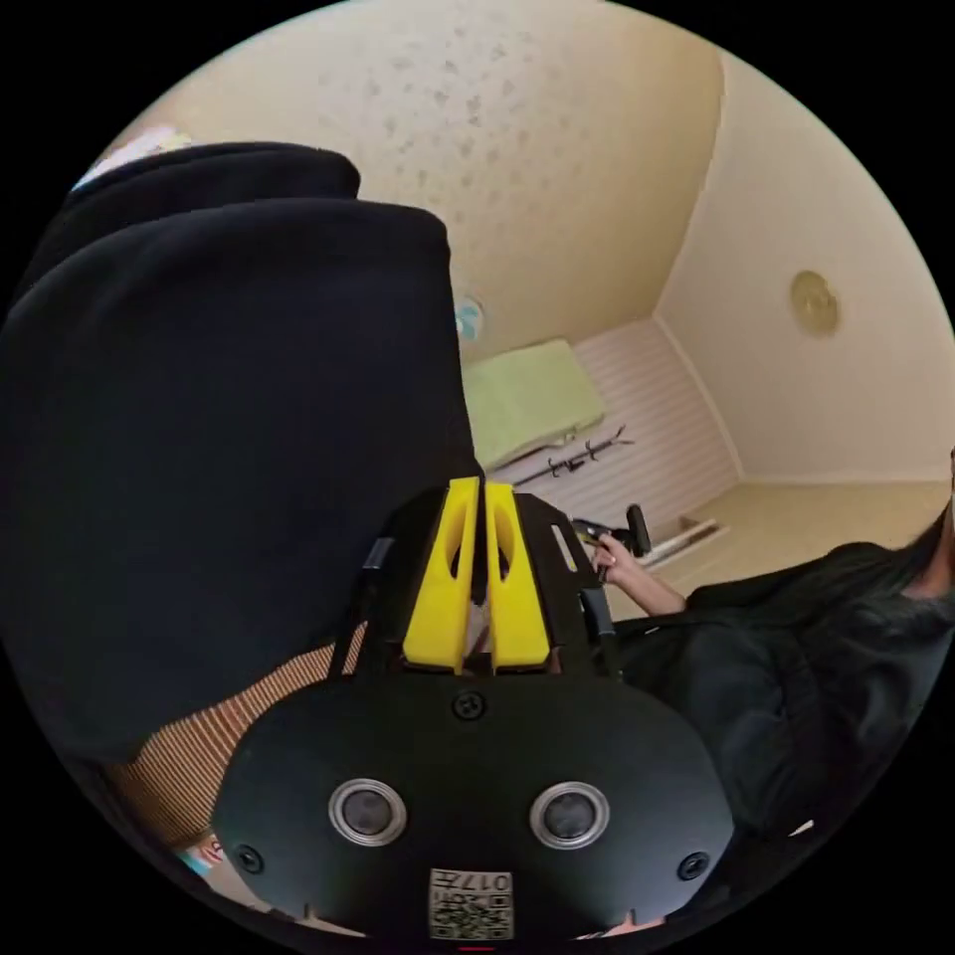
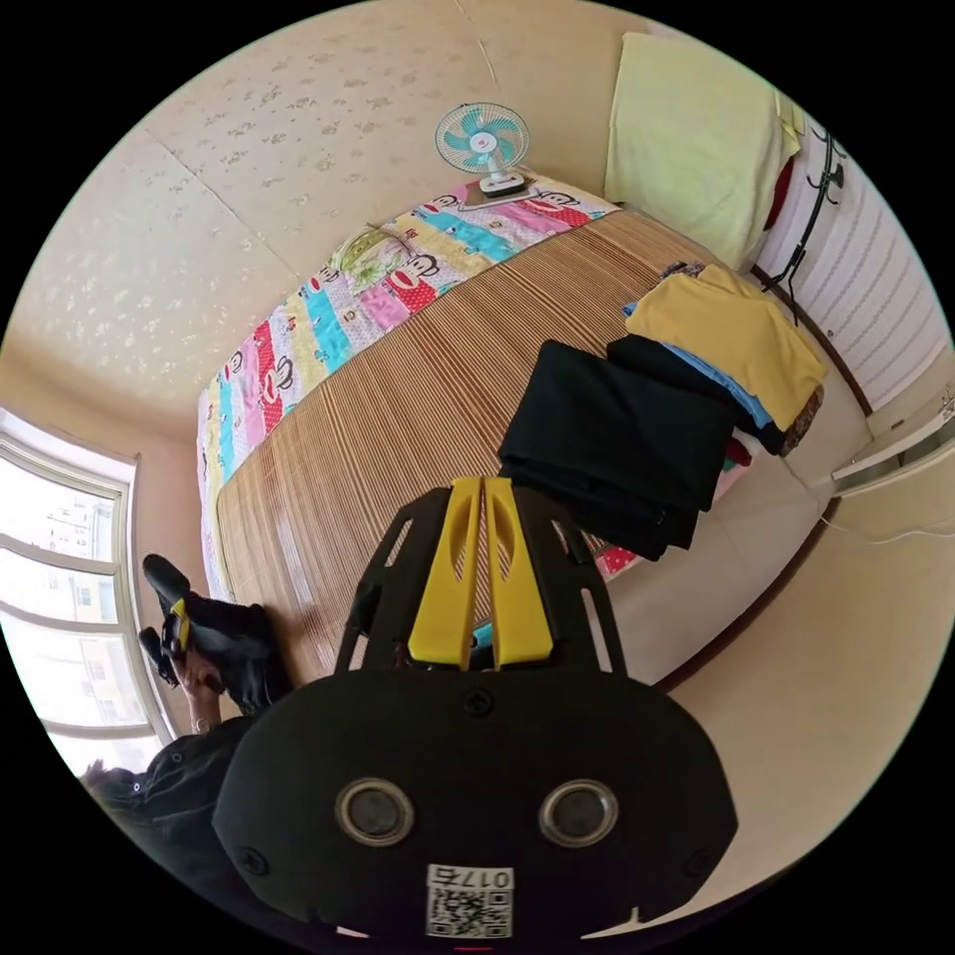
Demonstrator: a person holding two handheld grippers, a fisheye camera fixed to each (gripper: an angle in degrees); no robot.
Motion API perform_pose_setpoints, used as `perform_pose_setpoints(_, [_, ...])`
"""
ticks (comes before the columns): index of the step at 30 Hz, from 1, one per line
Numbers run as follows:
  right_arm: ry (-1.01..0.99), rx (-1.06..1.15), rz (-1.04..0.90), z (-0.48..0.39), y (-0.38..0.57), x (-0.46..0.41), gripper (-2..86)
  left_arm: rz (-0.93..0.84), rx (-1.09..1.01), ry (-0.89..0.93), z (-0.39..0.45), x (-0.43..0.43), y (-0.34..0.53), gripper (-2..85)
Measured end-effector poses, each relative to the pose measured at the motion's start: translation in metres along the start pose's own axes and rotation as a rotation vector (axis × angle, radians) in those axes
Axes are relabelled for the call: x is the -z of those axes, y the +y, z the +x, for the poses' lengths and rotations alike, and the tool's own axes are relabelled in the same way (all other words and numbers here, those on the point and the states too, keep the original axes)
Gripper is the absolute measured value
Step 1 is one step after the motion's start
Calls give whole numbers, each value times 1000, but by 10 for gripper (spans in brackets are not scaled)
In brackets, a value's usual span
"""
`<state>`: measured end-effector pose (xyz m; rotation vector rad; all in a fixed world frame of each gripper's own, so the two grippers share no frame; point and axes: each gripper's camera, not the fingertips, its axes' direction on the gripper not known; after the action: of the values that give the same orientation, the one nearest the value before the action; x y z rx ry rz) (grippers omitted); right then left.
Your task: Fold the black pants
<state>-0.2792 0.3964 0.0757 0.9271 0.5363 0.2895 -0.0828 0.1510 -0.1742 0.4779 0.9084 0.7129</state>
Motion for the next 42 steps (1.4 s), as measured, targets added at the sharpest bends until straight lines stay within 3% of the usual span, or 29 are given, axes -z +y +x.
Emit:
perform_pose_setpoints(2, [1, 46, -2, -14, -2, -3, 3, -178, -44, 9, 10, -41, -2, 3])
perform_pose_setpoints(4, [25, 109, -16, -30, -5, -8, 3, -213, -88, -5, 15, -50, 0, 5])
perform_pose_setpoints(7, [61, 209, -50, -52, -8, -18, 4, -41, 48, -35, -12, -8, 1, 25])
perform_pose_setpoints(12, [75, 248, -121, -68, -14, -48, 3, 483, 661, -524, -86, 115, 52, 98])
perform_pose_setpoints(15, [63, 254, -161, -76, -19, -67, 3, 608, 927, -687, -113, 145, 62, 126])
perform_pose_setpoints(22, [38, 339, -229, -105, -31, -95, 3, 643, 1333, -615, -187, 140, 29, 167])
perform_pose_setpoints(29, [-19, 370, -249, -100, -32, -101, 2, 574, 1586, -527, -215, 144, 36, 121])
perform_pose_setpoints(32, [-8, 340, -269, -80, -29, -107, 2, 523, 1544, -479, -215, 145, 55, 87])
perform_pose_setpoints(34, [-16, 326, -273, -67, -28, -109, 2, 509, 1403, -458, -208, 143, 68, 55])
perform_pose_setpoints(39, [-93, 397, -231, -44, -27, -101, 2, 549, 699, -184, -122, 143, 144, 12])
perform_pose_setpoints(42, [-256, 518, -186, -44, -26, -88, 2, 435, 394, -140, -38, 140, 176, 6])
